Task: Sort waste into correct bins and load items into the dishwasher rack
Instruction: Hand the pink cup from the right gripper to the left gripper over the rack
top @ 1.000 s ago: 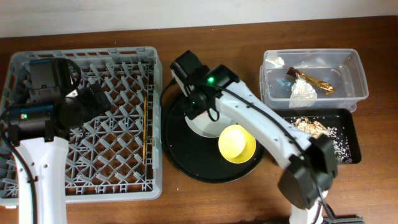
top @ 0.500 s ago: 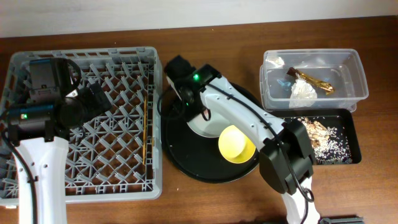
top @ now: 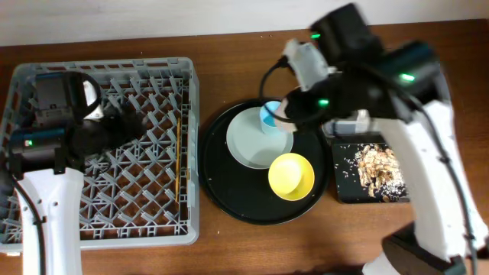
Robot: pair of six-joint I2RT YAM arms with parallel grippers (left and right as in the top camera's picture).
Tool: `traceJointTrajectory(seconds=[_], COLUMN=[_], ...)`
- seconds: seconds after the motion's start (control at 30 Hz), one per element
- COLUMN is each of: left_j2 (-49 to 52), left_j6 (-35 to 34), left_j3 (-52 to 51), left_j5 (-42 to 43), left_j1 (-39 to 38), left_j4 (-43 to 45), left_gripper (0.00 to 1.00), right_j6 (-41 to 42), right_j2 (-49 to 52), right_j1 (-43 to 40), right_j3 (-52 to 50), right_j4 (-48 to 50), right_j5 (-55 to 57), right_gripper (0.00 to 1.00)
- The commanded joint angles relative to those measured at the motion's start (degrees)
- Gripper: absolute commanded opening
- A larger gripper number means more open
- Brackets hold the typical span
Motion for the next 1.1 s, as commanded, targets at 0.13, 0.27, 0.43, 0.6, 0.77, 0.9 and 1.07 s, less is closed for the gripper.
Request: traceJointTrajectory(seconds=[0.13, 0.27, 0.43, 0.6, 0.77, 0.9, 1.07], left_j2=[-0.90, -0.92, -0.92, -0.92, -0.90, -0.92, -0.92], left_j6=[31.04, 37.05, 37.29, 37.75, 37.73, 37.68, 37.68], left_j3=[0.31, 0.31, 0.31, 0.31, 0.31, 0.31, 0.31], left_j5=[71.17, 83.41, 83.17, 83.17, 83.14, 83.45, 83.36], left_j1=[-0.20, -5.60, -10.38, -12.87, -14.43, -14.43, -14.43], left_j4=[-3.41, -3.69, -0.02, 1.11, 2.56, 3.82, 4.02], left_gripper=[0.99, 0.99, 0.96, 0.89, 0.79, 0.76, 0.71], right_j6=[-17.59, -24.98, -26.34, -26.34, -27.19, -27.85, -28.28], right_j2=[-3.23, -3.19, -3.13, -3.08, -2.82, -2.80, -2.80], right_j1=[-4.74, -4.74, -4.68, -4.68, -3.45, -2.03, -2.01], right_j3=[-1.07, -3.43, -4.09, -4.31, -4.33, -5.66, -8.81], right_j4=[-0.35, -0.17, 2.51, 2.67, 2.58, 2.34, 2.51], right_j5=[-39.08, -49.75, -56.19, -56.96, -56.50, -56.24, -55.19], right_gripper=[0.04, 0.04, 0.04, 0.04, 0.04, 0.04, 0.04])
